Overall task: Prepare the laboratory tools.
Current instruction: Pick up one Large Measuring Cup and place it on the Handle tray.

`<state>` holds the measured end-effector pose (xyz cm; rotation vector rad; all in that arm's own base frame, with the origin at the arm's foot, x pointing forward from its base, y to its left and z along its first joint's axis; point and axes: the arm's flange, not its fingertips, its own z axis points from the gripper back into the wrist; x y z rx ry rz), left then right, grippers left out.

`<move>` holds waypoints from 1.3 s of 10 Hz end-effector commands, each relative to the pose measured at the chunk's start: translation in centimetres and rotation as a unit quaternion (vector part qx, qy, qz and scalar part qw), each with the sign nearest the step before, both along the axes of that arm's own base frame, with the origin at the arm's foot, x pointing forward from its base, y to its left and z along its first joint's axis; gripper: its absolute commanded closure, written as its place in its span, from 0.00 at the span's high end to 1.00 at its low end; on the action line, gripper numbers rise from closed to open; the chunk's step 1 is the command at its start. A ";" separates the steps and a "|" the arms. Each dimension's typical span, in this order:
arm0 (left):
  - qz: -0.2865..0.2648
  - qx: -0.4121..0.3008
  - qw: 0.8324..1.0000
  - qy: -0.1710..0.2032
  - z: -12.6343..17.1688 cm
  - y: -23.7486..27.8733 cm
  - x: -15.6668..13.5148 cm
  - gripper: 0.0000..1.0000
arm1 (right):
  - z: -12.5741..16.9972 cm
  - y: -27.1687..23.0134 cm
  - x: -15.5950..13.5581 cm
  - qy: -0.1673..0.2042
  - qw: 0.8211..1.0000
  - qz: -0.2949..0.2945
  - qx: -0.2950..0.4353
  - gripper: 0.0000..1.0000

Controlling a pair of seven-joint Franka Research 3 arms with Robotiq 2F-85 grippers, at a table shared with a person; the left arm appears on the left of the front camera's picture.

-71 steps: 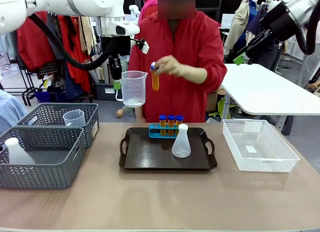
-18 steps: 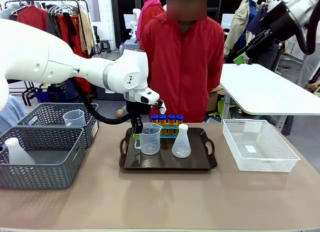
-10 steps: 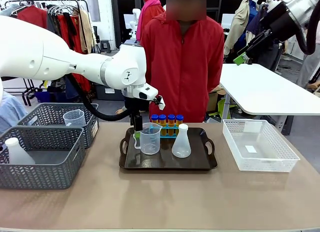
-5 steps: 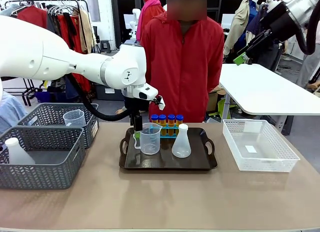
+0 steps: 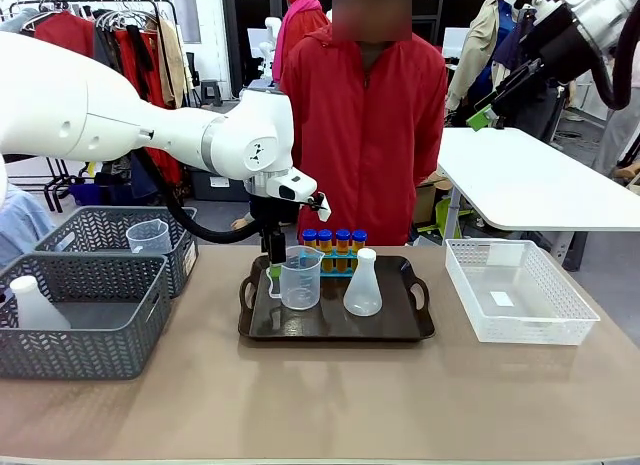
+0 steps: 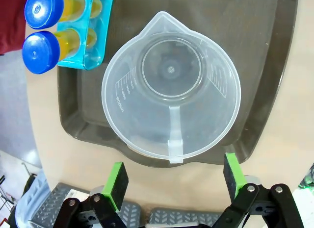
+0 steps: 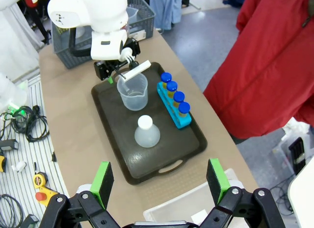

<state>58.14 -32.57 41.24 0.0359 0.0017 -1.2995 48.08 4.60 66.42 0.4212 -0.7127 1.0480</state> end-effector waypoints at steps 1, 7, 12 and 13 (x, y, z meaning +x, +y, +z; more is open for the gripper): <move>0.000 0.000 1.000 0.000 0.0 0.0 0.0 1.00 | 0.2 0.0 0.0 -0.003 1.000 -0.003 0.001 1.00; -0.001 -0.054 0.998 0.018 6.2 3.3 -3.4 1.00 | 0.2 0.0 0.0 -0.003 1.000 -0.003 0.001 1.00; -0.021 -0.163 0.986 -0.030 14.4 7.6 -5.1 1.00 | 0.2 0.0 0.0 -0.003 1.000 -0.003 0.001 1.00; -0.010 -0.169 0.984 -0.054 16.3 8.6 -5.2 1.00 | 0.2 0.0 0.0 -0.003 1.000 -0.003 0.001 1.00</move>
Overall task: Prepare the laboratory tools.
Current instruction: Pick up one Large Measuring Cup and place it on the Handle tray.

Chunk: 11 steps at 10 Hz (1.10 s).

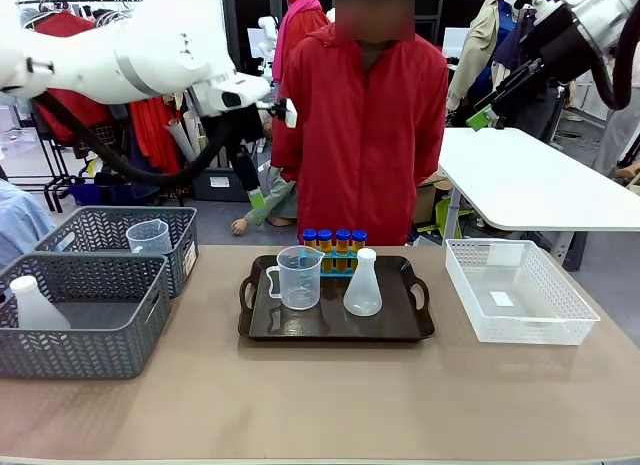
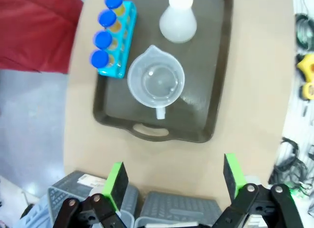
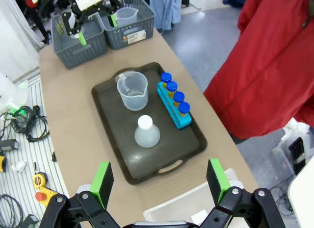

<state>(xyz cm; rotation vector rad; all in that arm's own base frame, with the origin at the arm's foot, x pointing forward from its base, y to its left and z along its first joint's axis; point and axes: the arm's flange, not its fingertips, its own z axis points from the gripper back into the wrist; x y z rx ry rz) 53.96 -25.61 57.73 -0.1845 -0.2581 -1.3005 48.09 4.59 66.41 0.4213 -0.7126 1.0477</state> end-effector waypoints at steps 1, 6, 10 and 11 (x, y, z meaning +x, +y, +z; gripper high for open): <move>0.024 -0.018 0.999 -0.035 1.5 2.5 -1.1 1.00 | 0.2 0.0 -0.1 -0.003 1.000 -0.003 0.001 1.00; 0.016 -0.110 0.992 -0.067 7.1 6.3 -1.4 1.00 | 0.2 0.0 -0.1 -0.003 1.000 -0.003 0.001 1.00; 0.010 -0.163 0.982 -0.099 10.3 8.7 -2.7 1.00 | 0.2 0.0 -0.1 -0.003 1.000 -0.003 0.001 1.00; 0.010 -0.167 0.980 -0.108 10.8 9.2 -3.1 1.00 | 0.2 0.0 -0.1 -0.003 1.000 -0.003 0.001 1.00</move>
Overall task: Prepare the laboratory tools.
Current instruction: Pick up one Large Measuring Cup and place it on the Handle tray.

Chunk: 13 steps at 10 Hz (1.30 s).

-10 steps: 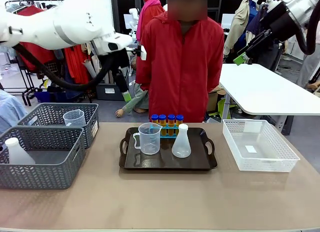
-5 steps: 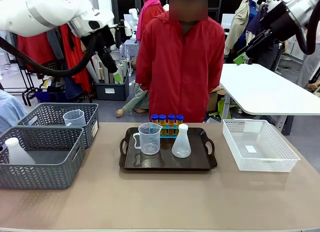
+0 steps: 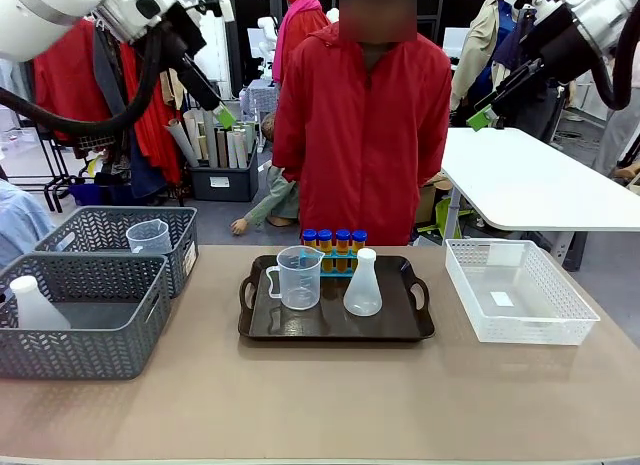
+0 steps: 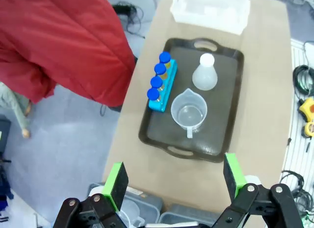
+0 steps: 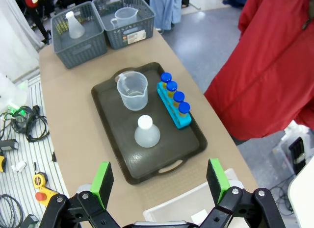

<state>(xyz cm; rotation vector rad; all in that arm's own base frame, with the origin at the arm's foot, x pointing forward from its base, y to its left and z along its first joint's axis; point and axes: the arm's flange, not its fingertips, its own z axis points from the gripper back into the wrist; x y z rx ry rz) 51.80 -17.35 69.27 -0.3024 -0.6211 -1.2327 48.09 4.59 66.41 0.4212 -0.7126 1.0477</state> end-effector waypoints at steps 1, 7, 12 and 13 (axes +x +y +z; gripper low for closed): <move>-0.015 -0.020 1.000 -0.016 -0.3 1.2 -1.4 1.00 | 0.2 0.0 -0.1 -0.003 1.000 -0.003 0.001 1.00; -0.019 -0.048 0.999 -0.014 -1.0 2.6 -2.7 1.00 | 0.2 0.0 -0.1 -0.003 1.000 -0.003 0.001 1.00; -0.006 -0.037 0.999 -0.005 -0.4 2.5 -1.9 1.00 | 0.2 0.0 -0.1 -0.003 1.000 -0.003 0.001 1.00; -0.006 -0.037 0.999 -0.005 -0.4 2.5 -1.9 1.00 | 0.2 0.0 -0.1 -0.003 1.000 -0.003 0.001 1.00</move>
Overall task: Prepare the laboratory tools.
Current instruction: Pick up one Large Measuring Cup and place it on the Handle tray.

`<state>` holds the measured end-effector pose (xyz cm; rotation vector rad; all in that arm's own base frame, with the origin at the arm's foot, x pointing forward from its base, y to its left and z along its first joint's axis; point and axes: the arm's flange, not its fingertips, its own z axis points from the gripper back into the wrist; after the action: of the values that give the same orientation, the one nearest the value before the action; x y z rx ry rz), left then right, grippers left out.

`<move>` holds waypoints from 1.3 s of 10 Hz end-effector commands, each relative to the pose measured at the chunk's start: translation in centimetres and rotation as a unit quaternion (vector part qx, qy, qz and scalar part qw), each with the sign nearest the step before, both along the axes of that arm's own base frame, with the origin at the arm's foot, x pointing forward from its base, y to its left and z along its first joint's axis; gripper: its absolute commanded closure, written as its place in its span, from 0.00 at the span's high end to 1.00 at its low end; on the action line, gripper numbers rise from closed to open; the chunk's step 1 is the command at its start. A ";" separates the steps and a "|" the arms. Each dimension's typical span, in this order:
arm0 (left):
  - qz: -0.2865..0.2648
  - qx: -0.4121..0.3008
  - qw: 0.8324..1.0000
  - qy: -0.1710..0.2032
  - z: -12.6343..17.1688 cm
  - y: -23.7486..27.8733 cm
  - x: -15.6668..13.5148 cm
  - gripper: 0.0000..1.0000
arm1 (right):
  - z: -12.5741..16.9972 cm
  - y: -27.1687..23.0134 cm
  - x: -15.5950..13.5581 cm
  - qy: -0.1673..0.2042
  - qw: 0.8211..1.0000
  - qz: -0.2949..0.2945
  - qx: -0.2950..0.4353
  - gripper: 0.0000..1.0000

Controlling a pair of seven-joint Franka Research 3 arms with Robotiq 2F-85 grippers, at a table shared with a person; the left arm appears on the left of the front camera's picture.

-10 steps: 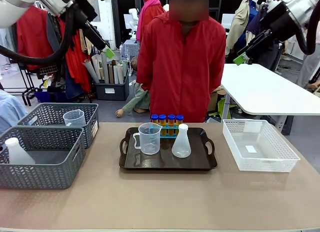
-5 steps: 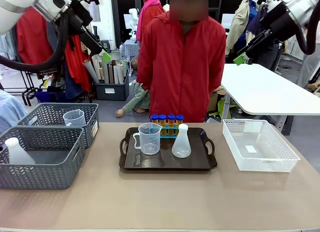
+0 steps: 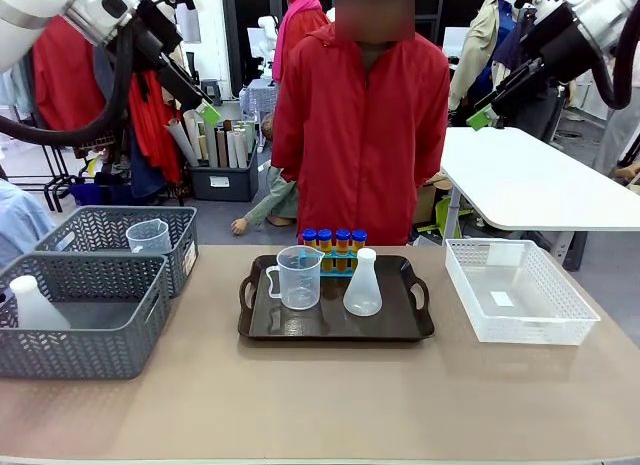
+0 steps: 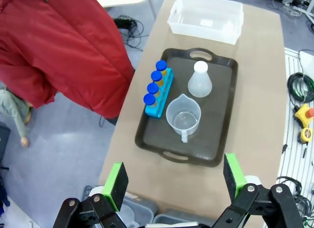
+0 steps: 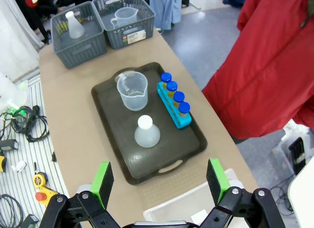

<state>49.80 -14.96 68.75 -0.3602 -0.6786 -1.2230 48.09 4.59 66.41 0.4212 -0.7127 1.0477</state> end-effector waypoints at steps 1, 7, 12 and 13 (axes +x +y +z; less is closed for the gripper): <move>-0.001 0.000 1.000 0.002 0.1 0.1 0.0 1.00 | 0.2 0.0 0.0 -0.003 1.000 -0.003 0.001 1.00; -0.001 0.000 1.000 0.002 0.1 0.1 0.0 1.00 | 0.2 0.0 0.0 -0.003 1.000 -0.003 0.001 1.00; -0.001 0.000 1.000 0.002 0.1 0.1 0.0 1.00 | 0.2 0.0 0.0 -0.003 1.000 -0.003 0.001 1.00; -0.001 0.000 1.000 0.002 0.1 0.1 0.0 1.00 | 0.2 0.0 0.0 -0.003 1.000 -0.003 0.001 1.00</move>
<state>49.81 -15.02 68.73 -0.3608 -0.6780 -1.2241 48.09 4.59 66.41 0.4212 -0.7127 1.0477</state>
